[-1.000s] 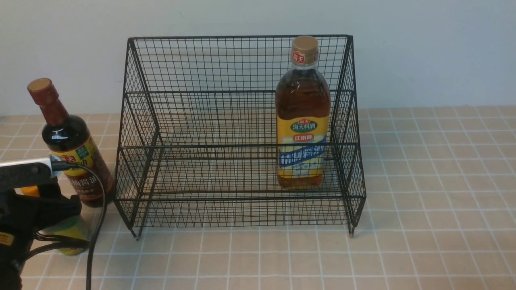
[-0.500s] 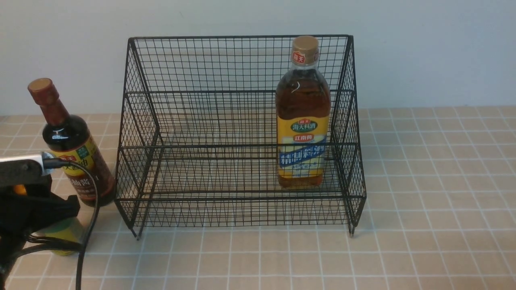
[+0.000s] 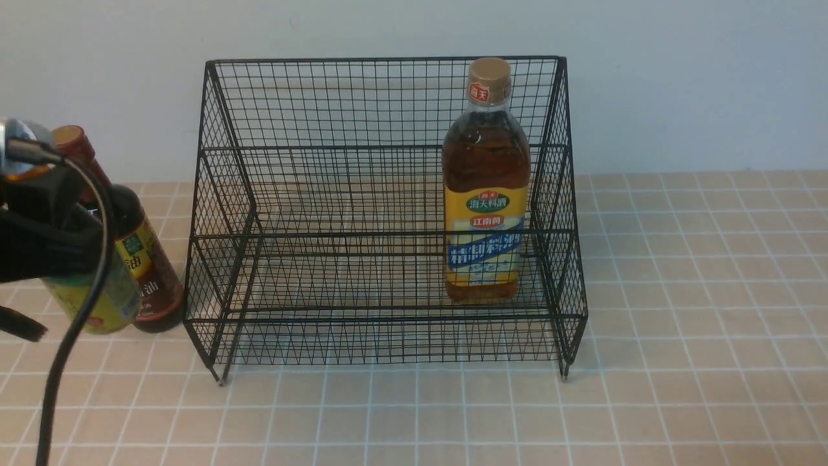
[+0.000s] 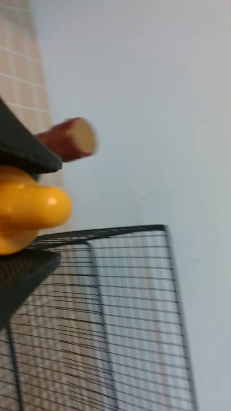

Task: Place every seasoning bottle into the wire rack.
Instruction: Use the left arm to put the condiment bottle back on the shelf

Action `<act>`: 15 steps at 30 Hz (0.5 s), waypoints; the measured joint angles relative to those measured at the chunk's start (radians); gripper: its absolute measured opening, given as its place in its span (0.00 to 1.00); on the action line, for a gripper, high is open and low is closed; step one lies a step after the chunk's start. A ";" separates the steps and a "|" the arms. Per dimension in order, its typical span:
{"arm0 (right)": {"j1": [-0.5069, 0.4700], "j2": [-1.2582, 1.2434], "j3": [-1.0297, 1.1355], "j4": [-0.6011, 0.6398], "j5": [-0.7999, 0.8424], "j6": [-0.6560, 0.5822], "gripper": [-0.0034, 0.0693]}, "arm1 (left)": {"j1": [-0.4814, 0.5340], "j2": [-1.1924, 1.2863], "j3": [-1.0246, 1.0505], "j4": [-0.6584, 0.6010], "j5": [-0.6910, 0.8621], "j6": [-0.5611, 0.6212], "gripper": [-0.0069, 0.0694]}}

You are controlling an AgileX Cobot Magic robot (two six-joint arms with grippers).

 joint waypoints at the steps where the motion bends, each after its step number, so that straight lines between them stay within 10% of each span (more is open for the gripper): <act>1: 0.000 0.000 0.000 0.000 0.000 0.000 0.03 | 0.000 -0.003 -0.013 -0.002 0.007 0.000 0.45; 15: 0.000 0.000 0.000 0.000 0.000 0.000 0.03 | -0.118 0.069 -0.057 -0.022 0.060 -0.093 0.44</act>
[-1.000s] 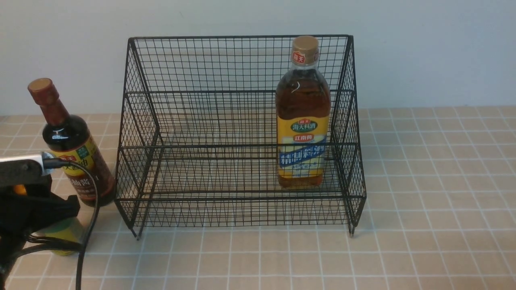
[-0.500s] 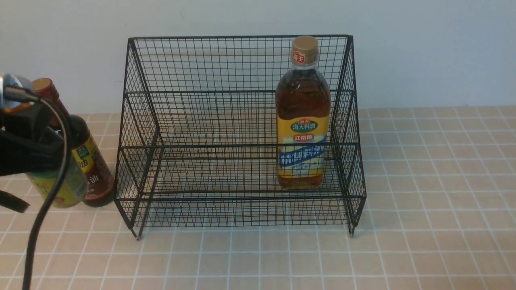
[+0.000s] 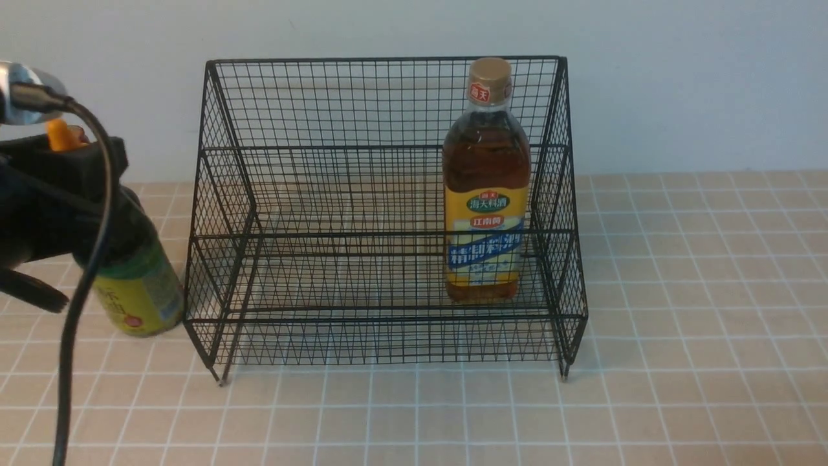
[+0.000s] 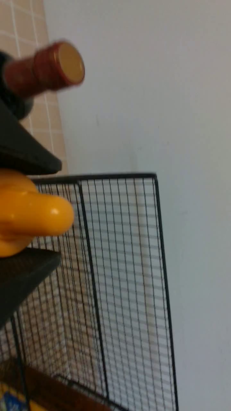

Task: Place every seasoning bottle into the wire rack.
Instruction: Use the left arm to put the condiment bottle back on the shelf

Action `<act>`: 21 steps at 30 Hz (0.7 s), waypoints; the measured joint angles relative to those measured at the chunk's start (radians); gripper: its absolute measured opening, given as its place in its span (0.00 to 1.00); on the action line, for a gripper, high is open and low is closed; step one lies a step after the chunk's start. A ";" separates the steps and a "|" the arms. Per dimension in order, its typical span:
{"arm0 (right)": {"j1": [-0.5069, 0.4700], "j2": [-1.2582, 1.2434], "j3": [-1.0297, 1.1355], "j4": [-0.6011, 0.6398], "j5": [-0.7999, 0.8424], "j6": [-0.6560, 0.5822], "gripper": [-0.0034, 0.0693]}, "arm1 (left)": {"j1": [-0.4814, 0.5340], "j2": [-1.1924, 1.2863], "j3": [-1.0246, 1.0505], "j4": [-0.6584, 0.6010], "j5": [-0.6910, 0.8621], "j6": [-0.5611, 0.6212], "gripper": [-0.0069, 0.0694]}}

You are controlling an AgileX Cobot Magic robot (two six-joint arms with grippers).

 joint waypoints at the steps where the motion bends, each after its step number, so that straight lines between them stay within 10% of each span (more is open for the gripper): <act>1: 0.000 0.000 0.000 0.000 0.000 0.000 0.03 | -0.024 0.009 0.000 0.000 -0.013 0.001 0.44; 21: 0.000 0.000 0.000 0.000 0.000 0.000 0.03 | -0.180 0.372 -0.001 -0.012 -0.382 0.030 0.44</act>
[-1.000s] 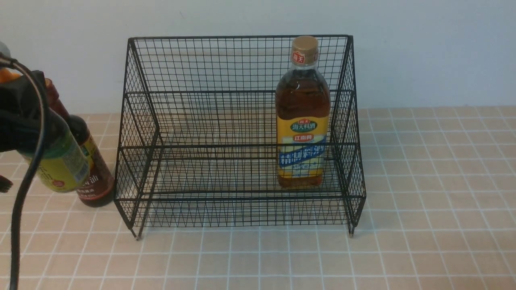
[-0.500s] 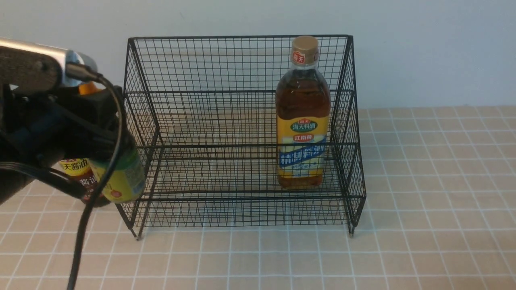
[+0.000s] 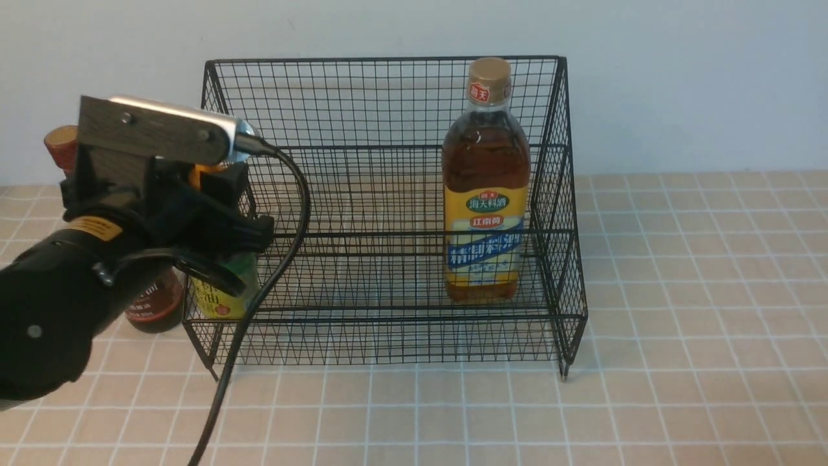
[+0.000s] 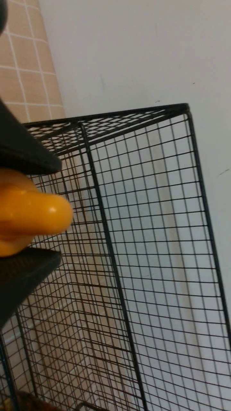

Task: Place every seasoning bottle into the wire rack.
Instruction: Use the left arm to put the condiment bottle back on the shelf

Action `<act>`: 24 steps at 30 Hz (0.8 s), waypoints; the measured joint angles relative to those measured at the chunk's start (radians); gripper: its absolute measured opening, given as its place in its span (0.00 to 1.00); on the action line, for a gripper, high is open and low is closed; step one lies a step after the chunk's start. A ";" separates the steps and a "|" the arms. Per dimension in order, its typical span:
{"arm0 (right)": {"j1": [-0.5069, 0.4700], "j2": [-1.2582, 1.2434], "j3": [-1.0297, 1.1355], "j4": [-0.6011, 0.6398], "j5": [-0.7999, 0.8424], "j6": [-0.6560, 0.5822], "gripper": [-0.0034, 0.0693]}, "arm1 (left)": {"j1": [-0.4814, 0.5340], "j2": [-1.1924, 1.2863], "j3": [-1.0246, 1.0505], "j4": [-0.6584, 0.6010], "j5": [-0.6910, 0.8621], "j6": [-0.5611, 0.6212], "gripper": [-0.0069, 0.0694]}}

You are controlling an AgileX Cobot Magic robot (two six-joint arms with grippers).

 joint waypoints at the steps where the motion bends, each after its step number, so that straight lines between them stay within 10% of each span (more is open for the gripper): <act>1: 0.000 0.000 0.000 0.000 0.000 0.000 0.03 | 0.000 0.013 0.000 0.000 -0.001 -0.003 0.44; 15: 0.000 0.000 0.000 0.000 0.000 0.000 0.03 | -0.001 0.110 -0.004 -0.009 0.018 -0.047 0.45; 24: 0.000 0.000 0.000 0.000 0.000 0.000 0.03 | -0.001 0.114 -0.011 -0.009 0.022 -0.086 0.63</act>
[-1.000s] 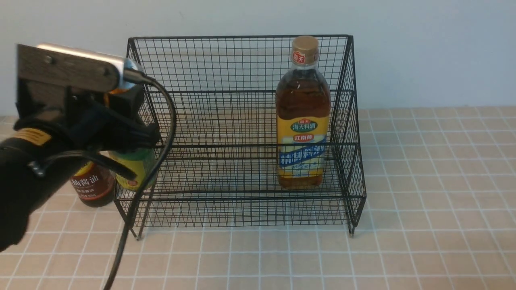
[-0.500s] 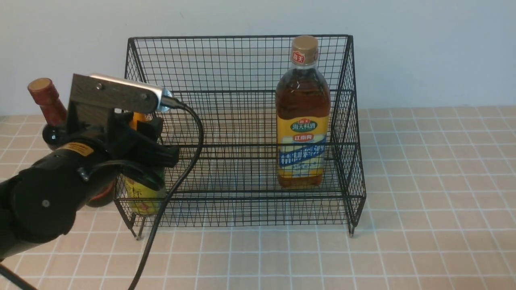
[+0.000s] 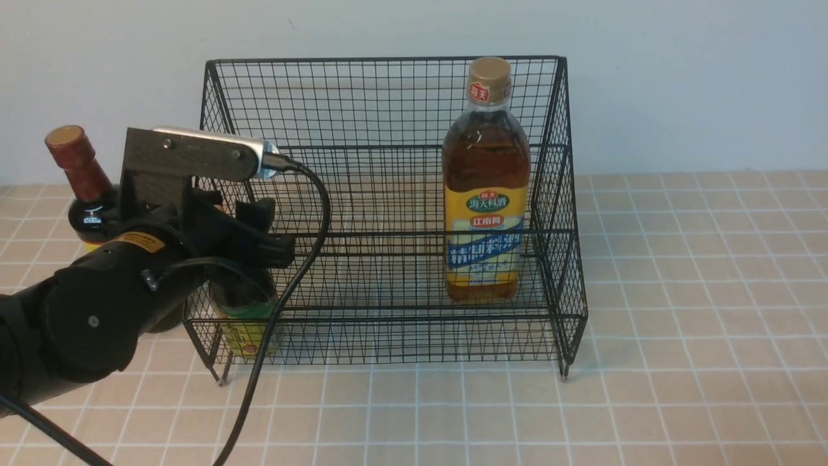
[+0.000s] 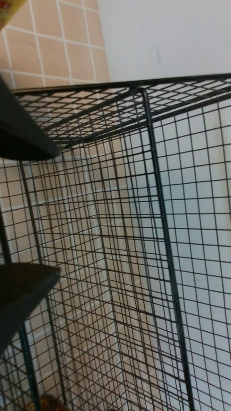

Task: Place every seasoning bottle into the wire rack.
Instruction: Use the left arm to put the condiment bottle back on the shelf, then use the left arm to grab the condiment bottle closest to it

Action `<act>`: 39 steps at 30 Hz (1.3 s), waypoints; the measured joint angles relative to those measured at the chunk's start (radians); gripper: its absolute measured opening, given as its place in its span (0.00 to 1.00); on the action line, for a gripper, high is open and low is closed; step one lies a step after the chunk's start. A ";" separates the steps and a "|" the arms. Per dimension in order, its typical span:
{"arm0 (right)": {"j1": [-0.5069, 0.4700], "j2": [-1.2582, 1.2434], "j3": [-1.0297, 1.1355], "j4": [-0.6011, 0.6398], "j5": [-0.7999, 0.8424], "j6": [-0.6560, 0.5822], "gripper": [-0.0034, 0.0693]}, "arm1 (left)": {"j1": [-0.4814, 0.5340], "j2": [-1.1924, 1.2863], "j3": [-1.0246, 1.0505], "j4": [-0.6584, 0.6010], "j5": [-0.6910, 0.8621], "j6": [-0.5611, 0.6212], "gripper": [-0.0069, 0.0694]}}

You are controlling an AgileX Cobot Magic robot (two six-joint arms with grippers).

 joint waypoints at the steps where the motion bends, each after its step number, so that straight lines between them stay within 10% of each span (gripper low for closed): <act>1: 0.000 0.000 0.000 0.000 0.000 0.000 0.03 | 0.000 -0.001 0.000 0.000 0.002 0.000 0.65; 11: 0.000 0.000 0.000 0.000 0.000 0.000 0.03 | 0.000 -0.213 0.000 -0.011 -0.003 0.112 0.68; 28: 0.000 0.000 0.000 0.000 0.000 0.000 0.03 | 0.001 -0.382 0.000 -0.564 -0.396 0.728 0.68; 39: 0.000 0.000 0.000 0.000 0.000 0.000 0.03 | 0.001 -0.372 -0.061 -0.879 0.160 0.749 0.48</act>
